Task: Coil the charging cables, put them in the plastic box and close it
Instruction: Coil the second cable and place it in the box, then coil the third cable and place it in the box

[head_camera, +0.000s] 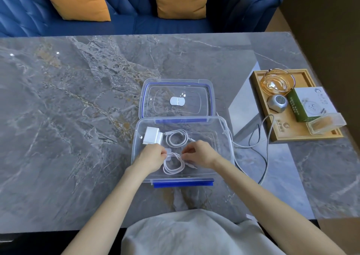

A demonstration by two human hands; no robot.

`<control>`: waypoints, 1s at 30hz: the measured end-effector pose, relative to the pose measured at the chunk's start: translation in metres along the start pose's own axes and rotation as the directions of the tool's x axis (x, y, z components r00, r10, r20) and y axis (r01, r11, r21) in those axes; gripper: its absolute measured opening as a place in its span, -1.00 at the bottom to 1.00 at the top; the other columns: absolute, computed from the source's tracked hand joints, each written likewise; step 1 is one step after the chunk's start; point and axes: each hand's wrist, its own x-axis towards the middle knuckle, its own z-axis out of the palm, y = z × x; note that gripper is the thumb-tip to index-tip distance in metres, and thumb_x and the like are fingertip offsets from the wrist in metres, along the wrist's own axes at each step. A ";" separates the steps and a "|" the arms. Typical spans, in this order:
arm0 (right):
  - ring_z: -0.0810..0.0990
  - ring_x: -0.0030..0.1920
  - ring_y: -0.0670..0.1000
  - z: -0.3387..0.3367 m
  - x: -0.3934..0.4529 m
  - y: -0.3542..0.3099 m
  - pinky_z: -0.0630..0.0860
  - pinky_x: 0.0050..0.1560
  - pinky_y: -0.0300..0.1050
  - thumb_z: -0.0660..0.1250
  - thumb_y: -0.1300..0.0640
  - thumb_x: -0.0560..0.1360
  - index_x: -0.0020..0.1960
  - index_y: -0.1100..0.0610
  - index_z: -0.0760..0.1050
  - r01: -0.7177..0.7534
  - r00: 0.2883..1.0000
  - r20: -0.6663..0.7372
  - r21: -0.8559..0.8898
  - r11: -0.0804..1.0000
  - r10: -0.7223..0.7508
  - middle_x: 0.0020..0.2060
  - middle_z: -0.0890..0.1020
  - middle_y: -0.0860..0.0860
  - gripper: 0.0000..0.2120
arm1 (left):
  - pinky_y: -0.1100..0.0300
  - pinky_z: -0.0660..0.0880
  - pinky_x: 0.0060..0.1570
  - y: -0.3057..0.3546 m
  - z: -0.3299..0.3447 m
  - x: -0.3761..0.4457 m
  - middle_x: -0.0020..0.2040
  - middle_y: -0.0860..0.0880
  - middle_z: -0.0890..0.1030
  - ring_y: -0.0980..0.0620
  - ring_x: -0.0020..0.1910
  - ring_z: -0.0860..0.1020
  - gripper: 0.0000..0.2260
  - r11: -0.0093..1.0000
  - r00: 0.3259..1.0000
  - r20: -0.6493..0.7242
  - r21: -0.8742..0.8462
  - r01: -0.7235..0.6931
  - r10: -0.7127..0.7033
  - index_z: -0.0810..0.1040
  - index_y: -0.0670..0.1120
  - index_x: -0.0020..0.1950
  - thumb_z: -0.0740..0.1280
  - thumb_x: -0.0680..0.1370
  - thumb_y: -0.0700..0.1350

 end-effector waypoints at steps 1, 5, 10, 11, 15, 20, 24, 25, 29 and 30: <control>0.56 -0.09 0.01 -0.004 -0.003 -0.001 0.44 -0.05 -0.21 0.33 0.14 0.47 0.04 0.18 0.60 0.017 1.000 0.008 -0.027 0.999 -0.017 -0.01 0.67 0.13 -0.80 | 0.03 0.48 0.01 0.002 -0.004 -0.001 -0.11 -0.14 0.55 -0.12 -0.05 0.55 -0.83 1.000 1.000 -0.007 0.009 -0.010 0.010 0.52 -0.11 -0.14 0.17 0.57 -0.16; 0.57 0.06 0.09 -0.026 -0.022 -0.007 0.43 0.07 -0.14 0.31 0.12 0.48 0.20 0.16 0.50 0.095 0.995 0.027 -0.164 0.982 -0.092 0.08 0.63 0.12 -0.70 | 0.13 0.45 0.03 0.015 -0.030 -0.007 0.09 -0.16 0.62 -0.12 0.06 0.56 -0.76 0.995 0.994 -0.084 0.078 -0.060 0.067 0.56 -0.16 0.15 0.19 0.57 -0.12; 0.57 0.05 0.11 -0.057 -0.061 0.000 0.52 0.05 -0.01 0.27 0.11 0.48 0.25 0.08 0.44 0.126 0.983 -0.089 -0.329 0.936 -0.163 0.04 0.63 0.07 -0.66 | 0.03 0.49 0.03 0.051 -0.052 -0.008 0.05 -0.11 0.64 -0.13 0.03 0.57 -0.75 0.953 0.957 -0.166 0.227 -0.199 0.239 0.55 -0.08 0.13 0.15 0.59 -0.04; 0.57 0.06 0.11 -0.062 -0.070 0.005 0.52 0.05 0.01 0.26 0.09 0.49 0.26 0.07 0.43 0.122 0.974 -0.135 -0.356 0.926 -0.181 0.06 0.62 0.05 -0.66 | 0.03 0.49 0.01 0.062 -0.051 -0.006 0.04 -0.11 0.64 -0.14 0.03 0.57 -0.75 0.936 0.940 -0.170 0.252 -0.248 0.295 0.55 -0.07 0.11 0.14 0.59 -0.03; 0.53 0.14 0.08 -0.081 -0.108 0.039 0.50 0.08 0.01 0.29 0.07 0.51 0.31 0.10 0.36 0.064 0.912 -0.370 -0.303 0.951 -0.180 0.16 0.56 0.06 -0.60 | 0.02 0.44 0.04 0.116 -0.031 -0.003 0.13 -0.10 0.57 -0.15 0.14 0.51 -0.73 0.829 0.846 -0.156 0.351 -0.436 0.511 0.48 -0.08 0.20 0.11 0.60 -0.03; 0.42 0.27 0.12 -0.082 -0.132 0.098 0.42 0.16 -0.01 0.34 0.07 0.48 0.39 0.14 0.26 -0.073 0.814 -0.578 -0.201 0.977 -0.058 0.27 0.46 0.10 -0.46 | 0.05 0.32 0.27 0.165 0.014 0.008 0.37 -0.07 0.39 -0.07 0.33 0.36 -0.56 0.656 0.704 -0.055 0.421 -0.627 0.708 0.23 -0.09 0.43 0.16 0.58 0.00; 0.38 0.30 0.16 -0.064 -0.135 0.134 0.36 0.24 -0.02 0.37 0.05 0.45 0.37 0.17 0.31 -0.133 0.795 -0.606 -0.193 0.972 -0.012 0.30 0.46 0.11 -0.45 | 0.06 0.28 0.28 0.187 0.051 0.023 0.38 -0.07 0.36 -0.06 0.37 0.30 -0.55 0.518 0.670 0.113 0.544 -0.660 0.734 0.27 -0.10 0.40 0.19 0.55 0.02; 0.38 0.30 0.16 -0.060 -0.134 0.141 0.35 0.25 -0.01 0.37 0.05 0.44 0.36 0.17 0.33 -0.151 0.801 -0.598 -0.196 0.969 0.004 0.30 0.46 0.11 -0.45 | 0.04 0.28 0.26 0.191 0.058 0.027 0.36 -0.08 0.38 -0.07 0.36 0.30 -0.57 0.487 0.669 0.155 0.572 -0.660 0.727 0.30 -0.11 0.37 0.21 0.54 0.01; 0.36 0.29 0.17 -0.046 -0.128 0.159 0.39 0.27 0.07 0.40 0.00 0.39 0.31 0.12 0.39 -0.179 0.853 -0.519 -0.209 0.961 0.046 0.30 0.44 0.13 -0.46 | 0.01 0.35 0.15 0.200 0.081 0.033 0.22 -0.13 0.47 -0.13 0.25 0.38 -0.66 0.377 0.678 0.327 0.636 -0.673 0.659 0.46 -0.12 0.23 0.28 0.49 -0.03; 0.36 0.29 0.18 -0.044 -0.127 0.163 0.40 0.25 0.08 0.40 0.00 0.39 0.29 0.11 0.42 -0.174 0.870 -0.491 -0.223 0.959 0.043 0.30 0.43 0.13 -0.49 | 0.01 0.36 0.13 0.201 0.086 0.031 0.19 -0.13 0.49 -0.13 0.24 0.39 -0.69 0.338 0.671 0.373 0.647 -0.683 0.640 0.48 -0.11 0.20 0.29 0.48 -0.06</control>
